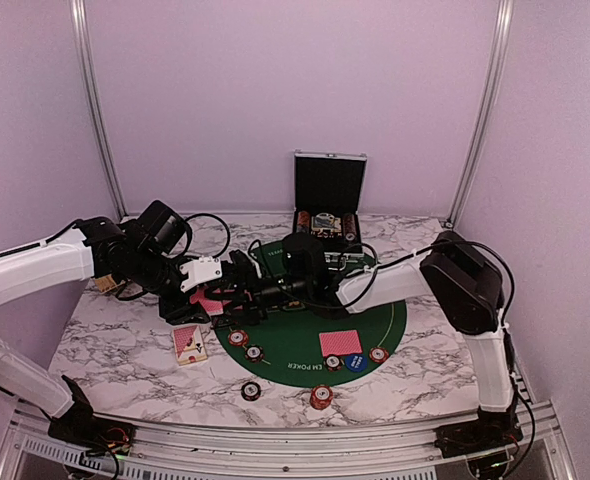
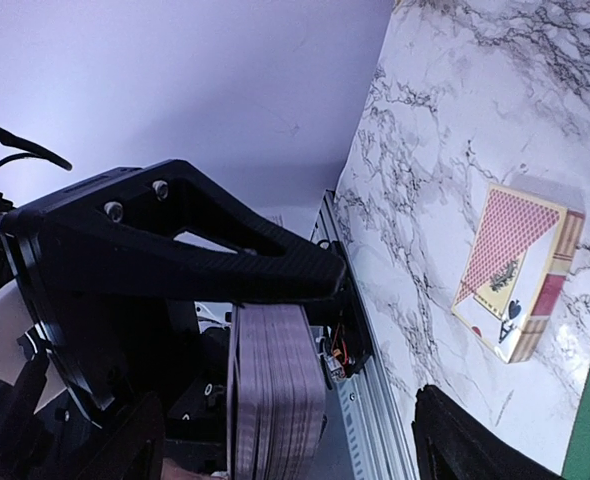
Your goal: Distribute texas hold em gaming equipment
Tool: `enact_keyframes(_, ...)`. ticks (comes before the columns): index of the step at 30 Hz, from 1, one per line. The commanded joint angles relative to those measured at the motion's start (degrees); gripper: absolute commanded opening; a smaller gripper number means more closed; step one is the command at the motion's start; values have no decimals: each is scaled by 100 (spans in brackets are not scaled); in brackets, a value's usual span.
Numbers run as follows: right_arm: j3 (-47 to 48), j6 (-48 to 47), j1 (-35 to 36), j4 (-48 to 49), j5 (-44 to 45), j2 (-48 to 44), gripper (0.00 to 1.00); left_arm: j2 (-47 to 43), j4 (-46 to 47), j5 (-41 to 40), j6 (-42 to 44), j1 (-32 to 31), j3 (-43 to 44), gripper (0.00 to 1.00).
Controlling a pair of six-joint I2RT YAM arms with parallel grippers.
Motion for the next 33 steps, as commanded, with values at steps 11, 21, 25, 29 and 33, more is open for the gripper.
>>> enact_keyframes(11,847,301,251,224,15,675,84,4,-52,112,-49,26,158,0)
enact_keyframes(21,747,251,169,5,296,673,78,-23,-54,145,-54,26,148,0)
enact_keyframes(25,564,147,99,-91,344,536,72,-24,-60,150,-52,29,140,0)
enact_keyframes(29,328,46,4,-131,344,359,71,-43,-54,148,-61,26,122,0)
enact_keyframes(33,125,-74,-84,-206,383,159,69,-75,-57,142,-63,26,98,0)
